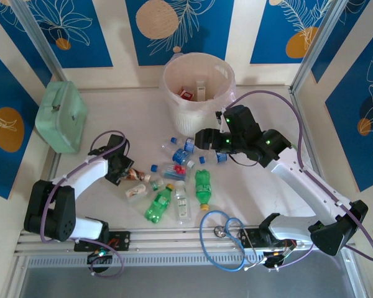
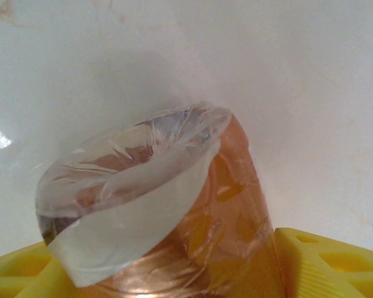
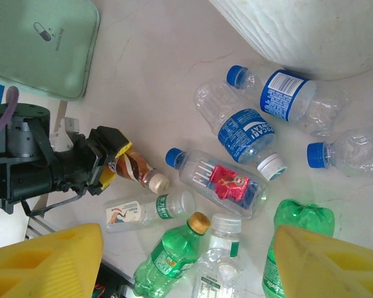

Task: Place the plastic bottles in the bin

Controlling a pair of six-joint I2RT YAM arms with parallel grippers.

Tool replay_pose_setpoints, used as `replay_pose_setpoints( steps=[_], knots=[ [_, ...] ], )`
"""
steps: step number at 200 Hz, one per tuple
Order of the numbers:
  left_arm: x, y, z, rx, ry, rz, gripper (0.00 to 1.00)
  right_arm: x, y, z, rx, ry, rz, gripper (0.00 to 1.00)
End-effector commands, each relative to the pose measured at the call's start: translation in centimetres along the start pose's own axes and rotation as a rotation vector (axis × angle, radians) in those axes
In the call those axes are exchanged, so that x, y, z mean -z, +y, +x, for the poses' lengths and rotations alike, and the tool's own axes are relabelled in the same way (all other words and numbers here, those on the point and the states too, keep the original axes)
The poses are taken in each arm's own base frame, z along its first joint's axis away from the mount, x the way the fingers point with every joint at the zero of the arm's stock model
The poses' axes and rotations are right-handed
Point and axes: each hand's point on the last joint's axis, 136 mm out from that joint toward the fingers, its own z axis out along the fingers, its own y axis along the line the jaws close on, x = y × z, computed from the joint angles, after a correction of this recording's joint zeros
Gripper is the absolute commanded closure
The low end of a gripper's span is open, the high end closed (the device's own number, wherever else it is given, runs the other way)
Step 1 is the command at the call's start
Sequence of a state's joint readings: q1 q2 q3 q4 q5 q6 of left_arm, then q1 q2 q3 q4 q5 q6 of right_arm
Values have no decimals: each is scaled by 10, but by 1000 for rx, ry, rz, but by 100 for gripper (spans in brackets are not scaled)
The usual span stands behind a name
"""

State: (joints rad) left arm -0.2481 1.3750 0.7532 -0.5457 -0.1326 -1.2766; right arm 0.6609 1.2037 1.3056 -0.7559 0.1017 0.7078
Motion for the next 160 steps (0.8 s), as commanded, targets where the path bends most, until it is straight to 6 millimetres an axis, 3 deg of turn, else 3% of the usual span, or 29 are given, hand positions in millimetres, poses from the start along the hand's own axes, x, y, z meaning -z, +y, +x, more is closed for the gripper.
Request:
replay_pose_setpoints(
  steps=[1, 52, 89, 160],
  knots=[
    [7, -7, -13, -1, -29, 3, 34, 11, -1, -1, -6, -16, 5, 27],
    [20, -26, -34, 1, -70, 52, 34, 17, -3, -2, -7, -30, 11, 27],
    [40, -47, -48, -33, -110, 114, 38, 22, -7, -1, -14, -42, 20, 27],
    [112, -99, -71, -116, -193, 327, 43, 35, -31, 2, -71, -71, 39, 27]
  ],
)
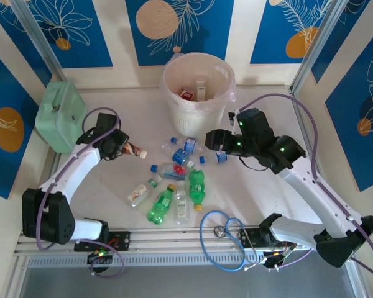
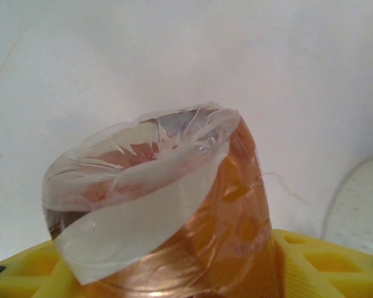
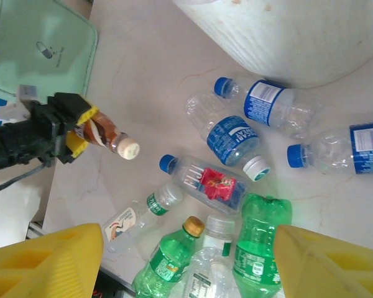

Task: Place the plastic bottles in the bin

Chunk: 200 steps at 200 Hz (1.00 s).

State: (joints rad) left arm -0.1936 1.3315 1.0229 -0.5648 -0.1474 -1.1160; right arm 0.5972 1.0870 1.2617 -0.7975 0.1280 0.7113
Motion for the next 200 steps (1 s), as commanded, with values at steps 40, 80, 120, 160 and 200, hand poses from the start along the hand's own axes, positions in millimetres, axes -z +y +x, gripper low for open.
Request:
replay_pose_setpoints(
  steps=[40, 80, 120, 160, 200],
  knots=[
    [54, -69, -19, -51, 0, 285, 45, 4, -1, 10, -32, 32, -62, 27],
    [91, -129, -4, -103, 123, 546, 46, 6, 59, 20, 57, 110, -290, 28],
    [133, -160, 14, -145, 190, 702, 46, -16, 96, 17, 86, 170, -340, 23],
    [153, -177, 42, -199, 270, 789, 46, -44, 119, 4, 85, 195, -348, 23],
    [157, -179, 56, -191, 316, 821, 46, -55, 132, -3, 86, 208, -368, 27]
  ],
)
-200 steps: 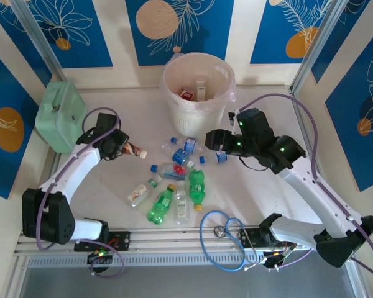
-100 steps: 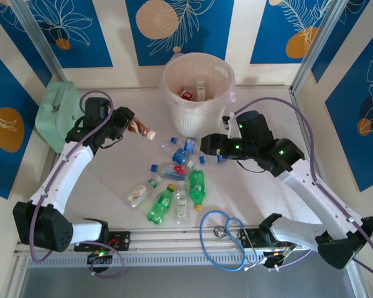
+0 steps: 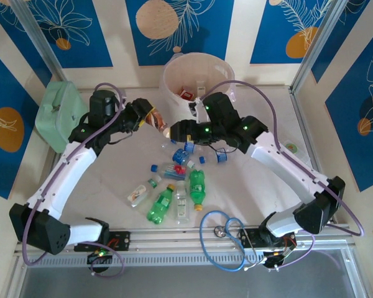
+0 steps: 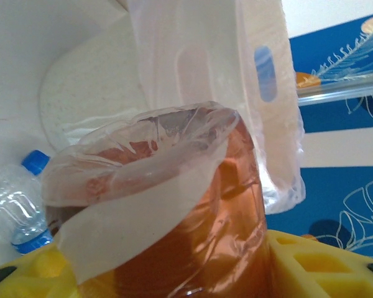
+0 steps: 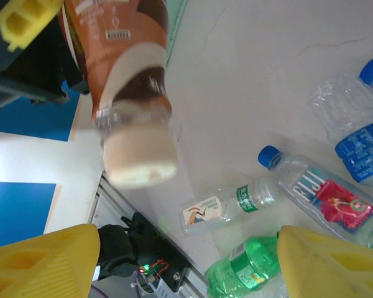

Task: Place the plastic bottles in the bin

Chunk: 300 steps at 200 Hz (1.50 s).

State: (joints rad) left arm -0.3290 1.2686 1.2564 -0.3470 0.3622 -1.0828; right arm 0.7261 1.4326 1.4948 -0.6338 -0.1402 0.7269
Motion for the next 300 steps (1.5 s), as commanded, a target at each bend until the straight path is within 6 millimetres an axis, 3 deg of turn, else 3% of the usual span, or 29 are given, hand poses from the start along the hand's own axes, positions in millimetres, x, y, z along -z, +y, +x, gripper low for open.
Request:
replay_pose_setpoints(
  steps=[1, 59, 112, 206, 224, 243, 250, 273, 300],
  knots=[
    [9, -23, 6, -4, 17, 94, 46, 3, 22, -7, 17, -5, -65, 27],
    [6, -27, 11, 13, 38, 131, 46, -15, 23, 3, -1, 38, -67, 33],
    [2, -24, 17, 15, 69, 136, 46, -19, 24, -5, -5, 23, -58, 39],
    [-3, -17, 21, 10, 87, 123, 43, -19, 22, -6, -7, 19, -43, 72],
    [-1, -19, 18, -11, 74, 115, 33, -16, 23, -6, 1, 14, -44, 76],
    [5, -20, 10, -63, 22, 99, 12, -13, 24, -8, 9, 6, -40, 79],
    [9, -23, 5, -95, -1, 90, 1, -10, 25, -10, 15, -2, -37, 79],
    [25, -34, -13, -230, -70, 33, 0, 4, 30, -23, 42, -46, -29, 79],
    [54, -34, -35, -402, -179, -109, 0, 28, 35, -48, 62, -128, -26, 79]
  ],
)
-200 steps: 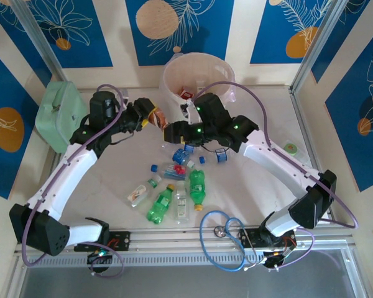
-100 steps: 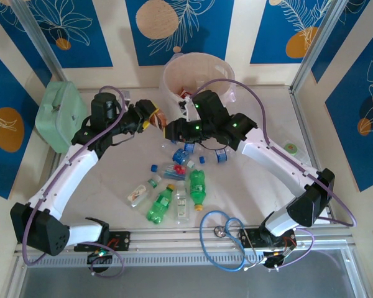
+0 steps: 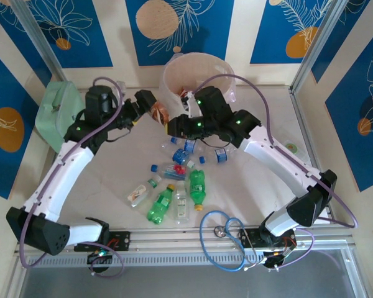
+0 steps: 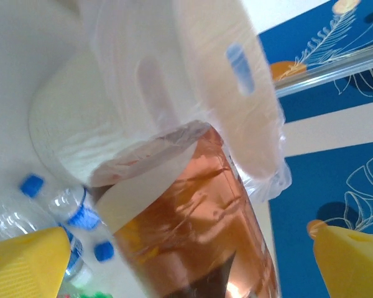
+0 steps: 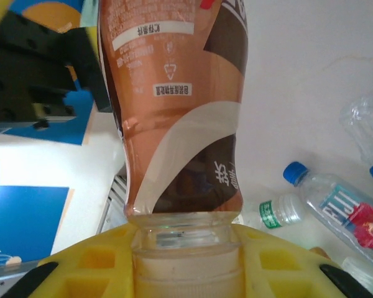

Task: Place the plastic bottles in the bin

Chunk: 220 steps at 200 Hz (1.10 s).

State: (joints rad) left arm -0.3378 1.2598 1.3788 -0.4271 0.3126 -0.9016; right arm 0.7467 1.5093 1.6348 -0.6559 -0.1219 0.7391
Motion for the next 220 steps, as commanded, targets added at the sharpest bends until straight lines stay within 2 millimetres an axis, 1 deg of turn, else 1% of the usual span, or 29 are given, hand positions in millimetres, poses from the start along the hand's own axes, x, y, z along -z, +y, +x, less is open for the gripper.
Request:
replay_pose_setpoints(
  steps=[1, 16, 30, 67, 80, 92, 98, 105, 119, 141, 154, 169, 187, 202, 220],
  knots=[
    [32, 2, -24, -210, -107, -131, 0, 31, 11, -30, 49, -104, -5, 79],
    [38, 11, -23, -273, -116, -171, 0, 44, 10, -49, 48, -164, 0, 78],
    [37, 29, -12, -311, -71, -231, 0, 54, 5, -67, 40, -209, 12, 77],
    [30, 80, 36, -380, 131, -345, 2, 67, -23, -112, -15, -290, 57, 77],
    [29, 96, 52, -397, 193, -383, 3, 68, -34, -125, -34, -306, 78, 76],
    [25, 112, 70, -395, 249, -416, 5, 66, -46, -135, -57, -308, 92, 75],
    [22, 118, 80, -400, 278, -422, 6, 63, -53, -140, -71, -304, 100, 73],
    [19, 126, 90, -404, 306, -438, 6, 61, -58, -144, -79, -305, 104, 69],
    [15, 139, 109, -421, 358, -473, 6, 60, -65, -152, -90, -309, 117, 55],
    [16, 153, 130, -451, 428, -517, 6, 64, -68, -158, -91, -325, 128, 40],
    [19, 159, 137, -466, 458, -540, 5, 70, -69, -160, -91, -334, 132, 35],
    [23, 167, 144, -470, 482, -562, 5, 76, -70, -158, -88, -336, 142, 34],
    [26, 173, 153, -471, 504, -580, 5, 86, -67, -152, -75, -352, 144, 34],
    [28, 177, 160, -476, 523, -589, 5, 98, -58, -143, -57, -377, 122, 34],
    [29, 183, 172, -473, 555, -595, 5, 108, -50, -124, -49, -385, 92, 34]
  ],
)
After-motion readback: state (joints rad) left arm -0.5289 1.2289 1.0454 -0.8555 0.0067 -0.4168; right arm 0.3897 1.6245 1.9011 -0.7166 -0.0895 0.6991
